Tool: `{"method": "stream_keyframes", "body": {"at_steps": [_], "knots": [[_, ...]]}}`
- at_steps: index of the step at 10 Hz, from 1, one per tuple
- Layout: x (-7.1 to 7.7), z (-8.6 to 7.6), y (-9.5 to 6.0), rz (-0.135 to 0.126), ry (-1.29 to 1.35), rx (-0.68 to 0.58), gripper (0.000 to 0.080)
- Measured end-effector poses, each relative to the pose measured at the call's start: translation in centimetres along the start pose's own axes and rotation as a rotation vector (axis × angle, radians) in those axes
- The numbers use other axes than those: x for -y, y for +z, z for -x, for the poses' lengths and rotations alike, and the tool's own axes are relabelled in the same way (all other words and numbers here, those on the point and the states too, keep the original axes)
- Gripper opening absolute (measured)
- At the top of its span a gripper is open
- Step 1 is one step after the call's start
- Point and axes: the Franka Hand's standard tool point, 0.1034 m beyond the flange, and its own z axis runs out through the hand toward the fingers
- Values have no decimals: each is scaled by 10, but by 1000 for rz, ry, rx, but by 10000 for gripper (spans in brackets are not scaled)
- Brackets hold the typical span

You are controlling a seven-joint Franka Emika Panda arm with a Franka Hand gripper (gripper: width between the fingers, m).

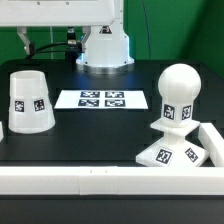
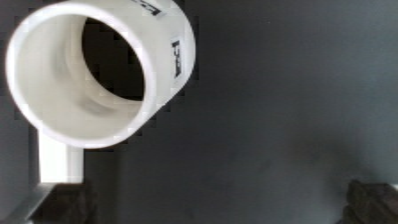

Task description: Assemble lamp

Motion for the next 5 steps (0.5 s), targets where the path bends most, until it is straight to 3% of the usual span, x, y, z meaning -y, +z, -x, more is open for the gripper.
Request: {"method": "stream_keyframes", "body": {"at_steps": [1,2,5], "knots": [[-4,6,6,-28,1,1,698],[-7,13,17,-31,8,18,698],[-7,18,44,-13,2,32,698]]}}
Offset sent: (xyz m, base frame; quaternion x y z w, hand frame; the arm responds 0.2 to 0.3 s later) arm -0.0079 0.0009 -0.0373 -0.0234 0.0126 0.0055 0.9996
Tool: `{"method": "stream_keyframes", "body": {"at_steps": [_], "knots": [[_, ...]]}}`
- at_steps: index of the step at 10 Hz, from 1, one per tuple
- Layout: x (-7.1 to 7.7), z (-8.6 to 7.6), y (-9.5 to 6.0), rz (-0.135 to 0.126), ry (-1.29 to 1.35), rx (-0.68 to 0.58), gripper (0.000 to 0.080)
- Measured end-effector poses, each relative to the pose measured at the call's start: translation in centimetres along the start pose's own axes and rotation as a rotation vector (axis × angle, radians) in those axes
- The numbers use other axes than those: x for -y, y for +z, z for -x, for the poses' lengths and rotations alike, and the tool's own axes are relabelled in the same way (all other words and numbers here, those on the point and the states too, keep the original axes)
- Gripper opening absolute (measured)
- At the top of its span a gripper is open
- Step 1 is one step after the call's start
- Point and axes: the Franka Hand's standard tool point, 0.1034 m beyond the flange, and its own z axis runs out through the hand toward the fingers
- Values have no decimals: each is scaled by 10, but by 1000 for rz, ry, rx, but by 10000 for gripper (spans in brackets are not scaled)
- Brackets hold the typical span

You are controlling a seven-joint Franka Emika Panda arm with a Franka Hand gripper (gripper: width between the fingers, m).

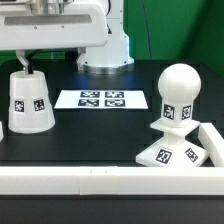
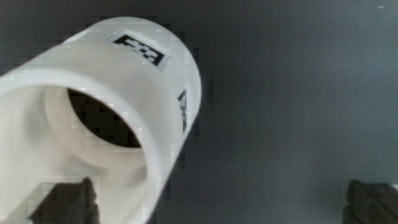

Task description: Assemble lamp

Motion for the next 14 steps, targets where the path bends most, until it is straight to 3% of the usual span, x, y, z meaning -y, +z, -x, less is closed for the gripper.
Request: {"method": "stream_keyframes", "body": {"at_steps": [3,5,7,8,10,14], "knots": [[-2,3,13,8,-1,9,698],[-2,3,13,8,0,8,673],[-3,3,13,8,0,8,305],[-3,3,13,8,-1,9,305],[-7,4,13,9,-24,8,59],[-3,2,9,7,-34,4,43]]}}
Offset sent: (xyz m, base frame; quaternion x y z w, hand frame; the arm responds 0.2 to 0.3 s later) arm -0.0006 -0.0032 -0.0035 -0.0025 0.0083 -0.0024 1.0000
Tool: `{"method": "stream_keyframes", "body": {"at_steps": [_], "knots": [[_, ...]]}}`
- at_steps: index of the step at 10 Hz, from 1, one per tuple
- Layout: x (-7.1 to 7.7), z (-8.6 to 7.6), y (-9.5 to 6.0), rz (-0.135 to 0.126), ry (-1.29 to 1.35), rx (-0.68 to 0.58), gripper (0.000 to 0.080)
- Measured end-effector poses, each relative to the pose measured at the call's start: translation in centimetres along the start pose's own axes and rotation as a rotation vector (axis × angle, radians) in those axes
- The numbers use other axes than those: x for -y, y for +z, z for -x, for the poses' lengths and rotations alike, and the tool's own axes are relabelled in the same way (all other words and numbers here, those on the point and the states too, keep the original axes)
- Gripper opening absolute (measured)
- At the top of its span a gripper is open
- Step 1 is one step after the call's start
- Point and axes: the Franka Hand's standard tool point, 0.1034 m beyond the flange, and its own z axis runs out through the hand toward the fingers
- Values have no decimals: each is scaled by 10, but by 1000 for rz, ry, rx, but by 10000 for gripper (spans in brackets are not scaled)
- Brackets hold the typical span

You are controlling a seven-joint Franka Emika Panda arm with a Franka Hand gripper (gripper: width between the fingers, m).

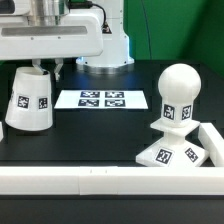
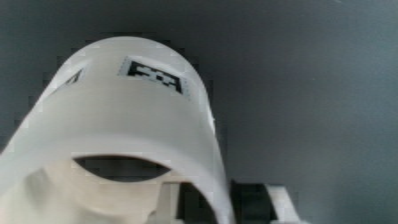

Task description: Assemble lamp

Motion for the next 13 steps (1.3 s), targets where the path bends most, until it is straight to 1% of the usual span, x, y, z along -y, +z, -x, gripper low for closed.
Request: {"method": "stream_keyframes", "body": {"at_steps": [1,2,3,4,5,6,7,8,11,12,13], "knots": [[4,-2,-3,-3,-6,0,43],[15,-4,-11,-17,-13,5,43],[31,-11,-25,-35,-21,8,43],[49,-22,-40,-52,-25,13,44],[68,-38,-57,-84,15,20,44],[81,-59,-77,-95,16,12,44],[83,-73,-89,-93,7,-6,44],[81,-69,-84,-91,7,-5,44],[82,-68,-83,-92,6,0,44],[88,-69,-85,-98,23,10,44],[109,-80,-104,-120,22,35,44]]}}
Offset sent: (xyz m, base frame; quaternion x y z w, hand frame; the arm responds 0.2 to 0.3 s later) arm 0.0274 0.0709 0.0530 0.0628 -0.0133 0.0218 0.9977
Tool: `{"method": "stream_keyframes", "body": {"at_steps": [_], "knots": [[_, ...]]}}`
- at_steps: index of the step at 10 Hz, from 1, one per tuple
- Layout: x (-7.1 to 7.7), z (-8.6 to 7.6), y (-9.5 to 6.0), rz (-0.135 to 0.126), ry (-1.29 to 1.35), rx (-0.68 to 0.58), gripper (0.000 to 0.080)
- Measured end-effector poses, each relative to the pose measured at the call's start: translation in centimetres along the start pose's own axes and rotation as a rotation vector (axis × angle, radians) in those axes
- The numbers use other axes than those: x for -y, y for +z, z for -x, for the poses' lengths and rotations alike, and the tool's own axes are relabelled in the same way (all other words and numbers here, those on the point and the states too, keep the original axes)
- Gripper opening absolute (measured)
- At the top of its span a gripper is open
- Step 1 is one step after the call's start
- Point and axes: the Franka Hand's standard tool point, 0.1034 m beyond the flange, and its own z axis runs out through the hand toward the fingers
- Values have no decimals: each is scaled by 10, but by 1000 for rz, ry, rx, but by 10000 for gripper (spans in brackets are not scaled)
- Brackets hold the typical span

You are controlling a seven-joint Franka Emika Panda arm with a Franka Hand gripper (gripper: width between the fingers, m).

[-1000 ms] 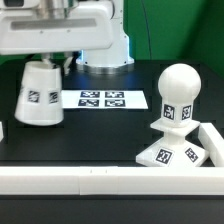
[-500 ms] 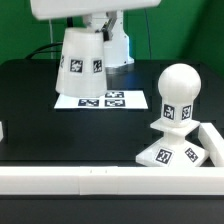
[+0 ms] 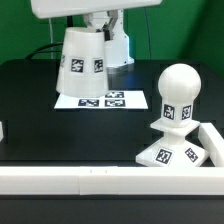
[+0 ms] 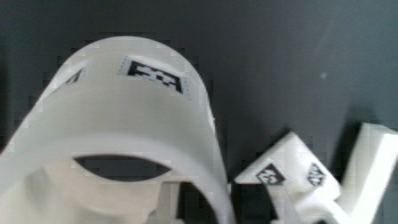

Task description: Assemble lamp

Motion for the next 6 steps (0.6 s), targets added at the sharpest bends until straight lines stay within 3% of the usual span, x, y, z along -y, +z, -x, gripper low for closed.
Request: {"method": "stream_keyframes", "body": {"at_steps": [1,3,4,6], "knots": [[18,-17,-19,-12,4,0,44],[42,-40,-43,-21,49,8,44],[51,-48,-49,-21,53,5,44],[48,-46,-46,-21,45,5,44]]}}
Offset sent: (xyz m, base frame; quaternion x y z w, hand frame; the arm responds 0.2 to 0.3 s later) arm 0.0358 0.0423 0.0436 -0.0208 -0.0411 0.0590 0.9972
